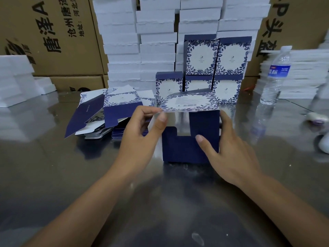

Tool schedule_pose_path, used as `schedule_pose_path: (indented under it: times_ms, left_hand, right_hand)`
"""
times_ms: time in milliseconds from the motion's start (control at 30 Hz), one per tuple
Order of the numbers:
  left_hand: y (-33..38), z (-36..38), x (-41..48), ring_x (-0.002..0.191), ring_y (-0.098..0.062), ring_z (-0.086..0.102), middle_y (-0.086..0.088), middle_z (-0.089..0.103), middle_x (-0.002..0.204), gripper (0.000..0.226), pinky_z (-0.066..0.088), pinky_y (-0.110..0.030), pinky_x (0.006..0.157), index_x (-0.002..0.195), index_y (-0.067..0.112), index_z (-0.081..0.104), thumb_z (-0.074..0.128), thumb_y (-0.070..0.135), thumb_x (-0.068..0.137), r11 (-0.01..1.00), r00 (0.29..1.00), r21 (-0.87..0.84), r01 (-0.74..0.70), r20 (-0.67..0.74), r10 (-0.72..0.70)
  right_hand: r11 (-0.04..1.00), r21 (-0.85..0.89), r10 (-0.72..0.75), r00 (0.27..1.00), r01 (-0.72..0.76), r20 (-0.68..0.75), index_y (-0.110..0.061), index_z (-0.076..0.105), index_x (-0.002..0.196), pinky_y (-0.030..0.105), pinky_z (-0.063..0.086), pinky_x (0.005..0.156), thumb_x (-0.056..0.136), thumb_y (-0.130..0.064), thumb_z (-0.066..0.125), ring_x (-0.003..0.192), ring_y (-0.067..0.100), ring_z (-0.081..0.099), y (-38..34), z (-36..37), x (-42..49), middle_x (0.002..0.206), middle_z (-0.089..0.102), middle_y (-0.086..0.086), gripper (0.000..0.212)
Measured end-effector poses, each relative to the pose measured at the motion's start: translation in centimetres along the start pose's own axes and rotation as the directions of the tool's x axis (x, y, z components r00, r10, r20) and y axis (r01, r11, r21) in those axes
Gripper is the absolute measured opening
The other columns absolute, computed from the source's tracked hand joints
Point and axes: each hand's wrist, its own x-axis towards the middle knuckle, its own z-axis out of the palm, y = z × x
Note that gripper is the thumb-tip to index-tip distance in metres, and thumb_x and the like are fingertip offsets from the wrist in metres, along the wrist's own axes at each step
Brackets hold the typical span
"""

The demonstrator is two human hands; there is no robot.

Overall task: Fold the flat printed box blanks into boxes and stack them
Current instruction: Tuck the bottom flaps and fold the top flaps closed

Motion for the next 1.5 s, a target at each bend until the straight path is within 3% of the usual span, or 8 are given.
schedule_pose_path:
  times_ms: [267, 400, 533, 667, 767, 933, 1133, 1500]
  left_hand:
    - [-0.4, 0.0, -0.3, 0.116, -0.003, 0.054, 0.011, 0.061, 0.120, 0.049, 0.042, -0.024, 0.097, 0.119, 0.036, 0.054, 0.052, 0.066, 0.079, 0.999, 0.985, -0.047, 0.011, 0.174, -0.003]
    - [-0.8, 0.0, -0.2, 0.121, 0.003, 0.050, 0.023, 0.057, 0.127, 0.043, 0.045, -0.025, 0.100, 0.123, 0.043, 0.052, 0.040, 0.061, 0.086, 0.997, 0.987, -0.071, 0.040, 0.159, -0.029]
    - [-1.4, 0.1, 0.0, 0.113, -0.001, 0.056, 0.018, 0.060, 0.120, 0.031, 0.046, -0.025, 0.097, 0.116, 0.037, 0.054, 0.045, 0.047, 0.087, 0.998, 0.994, -0.038, 0.059, 0.098, -0.055]
    - [-2.0, -0.1, 0.4, 0.086, -0.001, 0.059, 0.013, 0.061, 0.096, 0.013, 0.043, -0.018, 0.078, 0.096, 0.030, 0.053, 0.056, 0.018, 0.093, 0.997, 0.999, 0.075, 0.037, 0.034, -0.040]
    - [-2.3, -0.3, 0.2, 0.081, -0.005, 0.057, 0.013, 0.059, 0.086, 0.010, 0.044, -0.022, 0.076, 0.089, 0.025, 0.052, 0.059, 0.018, 0.092, 0.993, 0.997, 0.118, -0.009, 0.075, 0.001]
    - [-2.1, -0.2, -0.4, 0.077, 0.000, 0.055, 0.020, 0.057, 0.081, 0.020, 0.039, -0.013, 0.069, 0.081, 0.031, 0.046, 0.051, 0.050, 0.083, 0.934, 0.967, 0.289, -0.209, 0.200, 0.155]
    - [-1.9, 0.2, -0.5, 0.061, 0.001, 0.044, 0.018, 0.050, 0.067, 0.030, 0.030, -0.012, 0.055, 0.066, 0.031, 0.036, 0.047, 0.051, 0.085, 0.855, 0.950, 0.415, -0.313, 0.118, 0.291]
    - [-1.7, -0.1, -0.5, 0.050, -0.014, 0.036, 0.005, 0.038, 0.047, 0.041, 0.023, -0.025, 0.047, 0.059, 0.026, 0.030, 0.049, 0.049, 0.087, 0.813, 0.948, 0.498, -0.301, 0.068, 0.310]
  right_hand:
    - [1.000, 0.013, 0.002, 0.999, -0.001, -0.044, -0.022, 0.019, 0.143, 0.037, 0.039, 0.058, 0.092, -0.042, 0.046, 0.084, 0.038, 0.062, 0.6, -0.1, 0.1, 0.098, 0.068, 0.012, 0.062]
    - [0.997, 0.073, -0.018, 0.999, 0.021, -0.046, -0.026, 0.010, 0.146, 0.033, 0.038, 0.055, 0.089, -0.033, 0.057, 0.088, 0.034, 0.061, 0.8, 0.0, 0.2, 0.116, 0.063, 0.006, 0.075]
    - [0.952, 0.278, -0.078, 0.980, 0.128, -0.184, -0.031, 0.004, 0.149, 0.039, 0.045, 0.091, 0.080, -0.022, 0.071, 0.120, 0.002, 0.042, 0.4, -0.6, 0.5, 0.144, 0.033, -0.014, 0.096]
    - [0.917, 0.160, -0.297, 0.892, 0.366, -0.340, -0.021, 0.050, 0.133, 0.040, 0.036, 0.105, 0.074, -0.027, 0.044, 0.128, 0.007, 0.039, 0.2, -1.9, 1.1, 0.137, 0.043, -0.010, 0.059]
    - [0.906, 0.054, -0.363, 0.836, 0.420, -0.411, -0.007, 0.068, 0.105, 0.043, 0.044, 0.095, 0.083, -0.017, 0.056, 0.108, 0.026, 0.058, 0.3, -2.1, 1.4, 0.108, 0.065, 0.002, 0.027]
    - [0.805, 0.493, -0.112, 0.900, 0.330, -0.421, -0.030, 0.053, 0.067, 0.014, 0.034, 0.063, 0.084, -0.057, 0.051, 0.066, -0.004, 0.044, -1.1, -2.9, 1.2, 0.062, 0.051, -0.021, 0.032]
    - [0.630, 0.718, -0.059, 0.940, 0.296, -0.336, -0.034, 0.050, 0.063, 0.003, 0.034, 0.059, 0.077, -0.056, 0.047, 0.061, -0.012, 0.048, -2.9, -2.7, 0.3, 0.057, 0.054, -0.025, 0.027]
    - [0.609, 0.724, -0.175, 0.945, 0.324, -0.276, -0.043, 0.057, 0.057, 0.005, 0.030, 0.054, 0.083, -0.052, 0.046, 0.054, -0.005, 0.040, -3.4, -2.9, 0.0, 0.052, 0.045, -0.020, 0.029]
